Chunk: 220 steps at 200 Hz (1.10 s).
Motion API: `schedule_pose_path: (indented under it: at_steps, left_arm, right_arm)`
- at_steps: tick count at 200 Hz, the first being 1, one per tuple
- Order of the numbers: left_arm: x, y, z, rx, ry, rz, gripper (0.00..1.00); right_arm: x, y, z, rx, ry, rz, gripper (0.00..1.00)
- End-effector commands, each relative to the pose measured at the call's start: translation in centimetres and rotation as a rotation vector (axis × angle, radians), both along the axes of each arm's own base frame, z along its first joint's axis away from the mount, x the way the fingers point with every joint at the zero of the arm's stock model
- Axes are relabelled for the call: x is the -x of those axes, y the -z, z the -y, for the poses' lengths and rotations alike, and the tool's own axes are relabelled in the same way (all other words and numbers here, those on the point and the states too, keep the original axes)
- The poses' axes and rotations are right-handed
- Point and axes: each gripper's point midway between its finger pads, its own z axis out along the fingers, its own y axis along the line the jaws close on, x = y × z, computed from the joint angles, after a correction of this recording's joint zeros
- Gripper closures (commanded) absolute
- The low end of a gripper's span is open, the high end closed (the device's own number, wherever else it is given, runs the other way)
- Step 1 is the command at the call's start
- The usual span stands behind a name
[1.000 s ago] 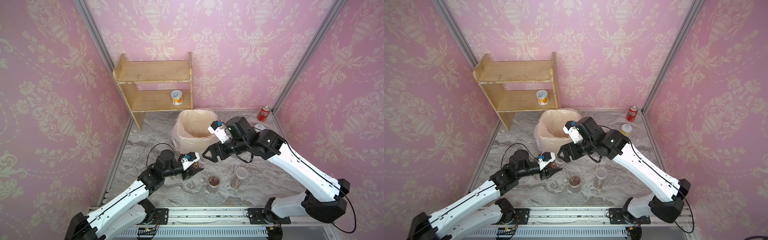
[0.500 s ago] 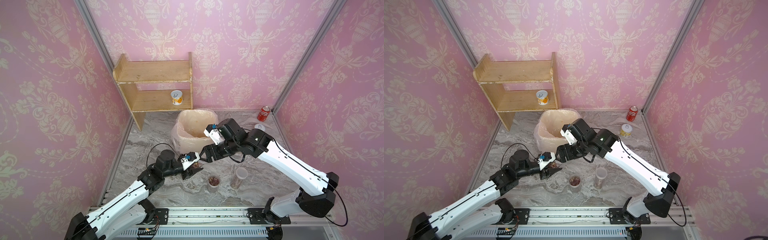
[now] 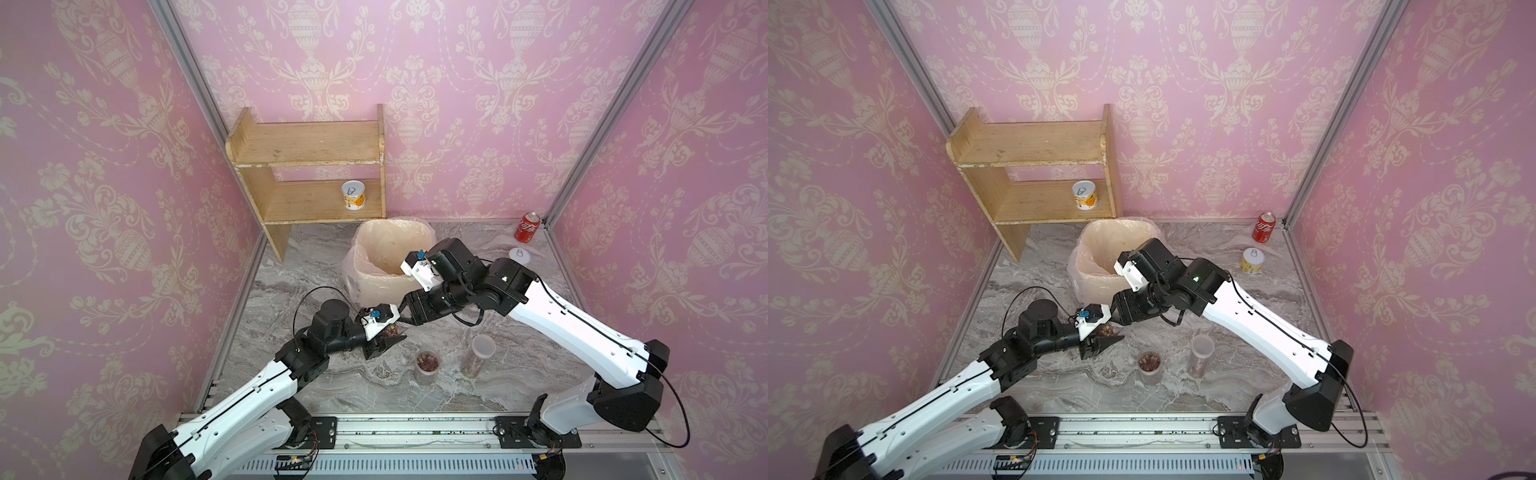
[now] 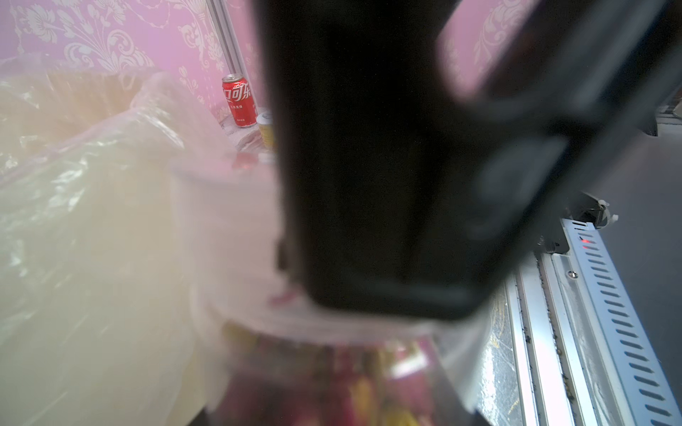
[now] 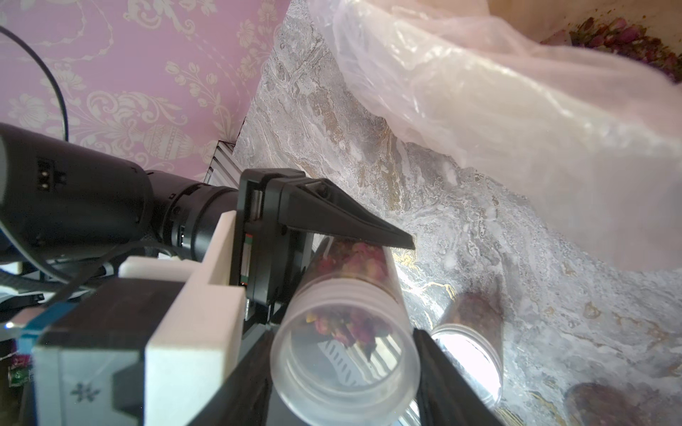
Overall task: Empty the moldy dried flower tea in the jars
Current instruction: Unscrew the lid from the jar.
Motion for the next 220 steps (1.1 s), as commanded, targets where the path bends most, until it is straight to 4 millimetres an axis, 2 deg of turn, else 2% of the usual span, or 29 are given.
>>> schedule_pose_path:
  at_steps: [1,40,94,115,180,220]
  left_arm:
    - [0.2,-0.8,0.3,0.017,0.014,0.013,0.96]
    - [0.5,-0.8,0.4,0.026,0.033,0.005,0.95]
    - [2.8,-1.9,1.4,0.101,0.169,-0.042,0.95]
    - [3.5,-2.1,1.7,0.125,0.204,-0.064,0.95]
    - [4.8,-2.8,2.2,0.165,0.285,-0.12,0.95]
    - [5.1,-2.7,2.3,0.174,0.306,-0.141,0.95]
  right_arm:
    - [0.4,-0.3,-0.8,-0.004,-0.048,0.009,0.48]
    - [0.7,-0.2,-1.2,0.019,-0.155,0.06,0.54]
    - [2.7,-2.0,-1.2,0.035,-0.582,0.299,0.56]
    - [3.3,-2.3,-0.9,0.053,-0.726,0.368,0.61]
    - [3.2,-3.2,-0.3,0.099,-1.006,0.628,0.59]
    - [3.1,-2.4,0.2,0.135,-1.11,0.694,0.58]
